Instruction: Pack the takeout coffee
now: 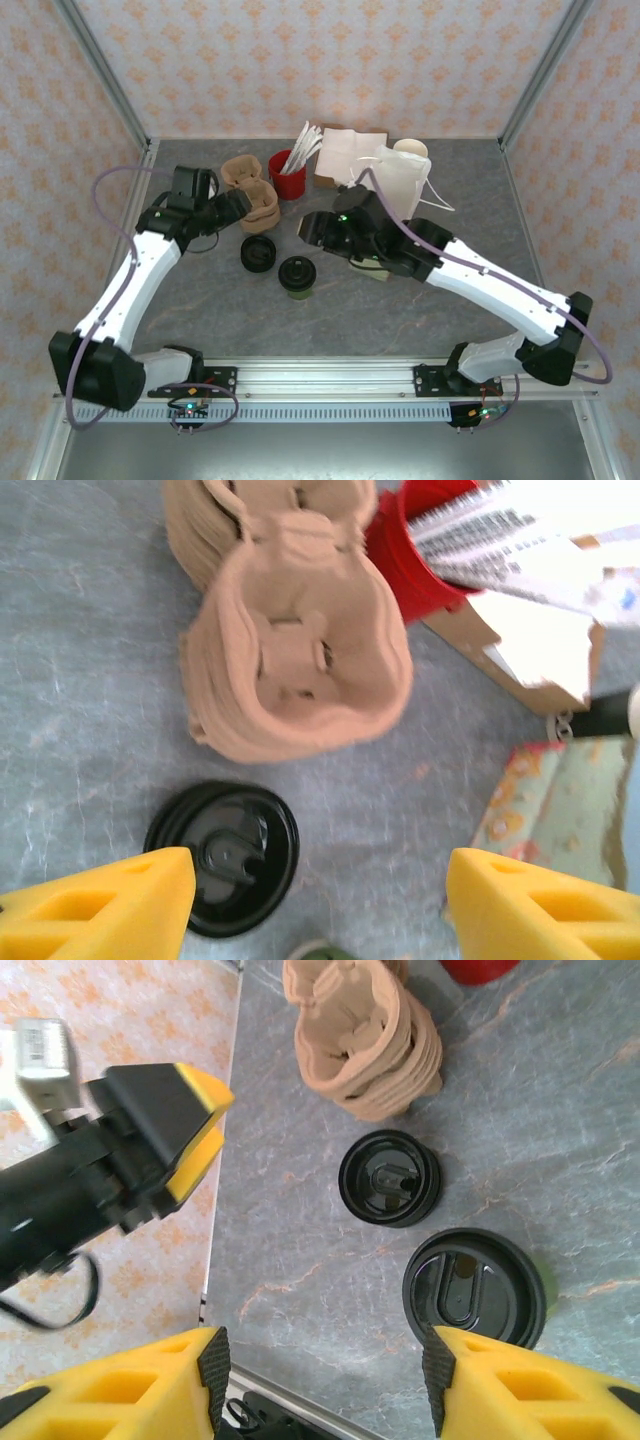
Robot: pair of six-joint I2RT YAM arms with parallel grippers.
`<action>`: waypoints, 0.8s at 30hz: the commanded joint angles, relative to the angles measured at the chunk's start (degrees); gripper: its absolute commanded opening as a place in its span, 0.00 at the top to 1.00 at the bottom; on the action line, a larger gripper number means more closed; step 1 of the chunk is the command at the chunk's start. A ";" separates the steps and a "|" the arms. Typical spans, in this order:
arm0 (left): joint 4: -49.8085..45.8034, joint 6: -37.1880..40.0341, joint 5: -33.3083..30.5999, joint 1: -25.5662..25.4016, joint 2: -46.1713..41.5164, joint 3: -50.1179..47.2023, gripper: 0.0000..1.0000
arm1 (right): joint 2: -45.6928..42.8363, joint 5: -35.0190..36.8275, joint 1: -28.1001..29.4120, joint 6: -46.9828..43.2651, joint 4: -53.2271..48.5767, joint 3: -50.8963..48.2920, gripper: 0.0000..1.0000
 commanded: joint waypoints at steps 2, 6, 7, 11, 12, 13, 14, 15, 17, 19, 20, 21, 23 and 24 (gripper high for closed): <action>3.80 -3.12 -2.17 3.31 7.91 5.94 0.34 | -5.45 -1.36 -3.55 -2.90 -4.25 2.20 0.45; 4.43 -2.57 -2.02 5.56 14.68 10.48 0.35 | -9.55 -2.78 -7.42 -4.32 -7.14 1.97 0.45; 4.54 -2.30 -1.95 5.95 16.12 11.41 0.36 | -10.27 -2.98 -8.10 -4.52 -7.56 1.73 0.45; 2.27 -0.73 -1.36 6.87 22.51 16.03 0.41 | -13.05 -4.84 -11.36 -4.84 -8.55 0.26 0.45; 2.58 -0.43 -0.97 6.90 23.53 16.28 0.41 | -13.55 -5.29 -11.98 -4.88 -8.77 -0.14 0.45; 2.73 -0.11 -0.29 6.99 24.36 16.65 0.42 | -14.01 -5.72 -12.37 -4.88 -8.98 -0.41 0.45; 2.35 0.49 0.53 7.00 25.62 17.45 0.43 | -14.38 -6.10 -12.86 -4.82 -9.24 -0.76 0.45; 1.36 1.16 1.37 6.98 26.94 18.52 0.43 | -14.74 -6.39 -13.26 -4.86 -9.45 -1.11 0.45; 0.00 2.09 1.80 7.00 28.69 20.03 0.44 | -15.33 -6.72 -13.80 -4.85 -9.71 -1.80 0.45; -0.24 2.81 1.83 6.99 29.43 20.29 0.44 | -15.82 -6.97 -14.15 -4.76 -9.68 -2.36 0.45; -0.46 3.14 2.14 7.02 29.77 20.40 0.44 | -15.93 -7.14 -14.26 -4.74 -9.68 -2.66 0.45; -0.75 3.41 2.38 6.98 29.97 20.42 0.45 | -16.13 -7.15 -14.29 -4.69 -9.69 -2.79 0.45; -1.08 3.71 2.29 6.98 30.17 20.21 0.45 | -16.28 -7.15 -14.35 -4.66 -9.68 -3.21 0.45; -1.08 3.89 2.31 6.98 30.17 20.01 0.45 | -16.31 -7.22 -14.31 -4.62 -9.69 -3.34 0.45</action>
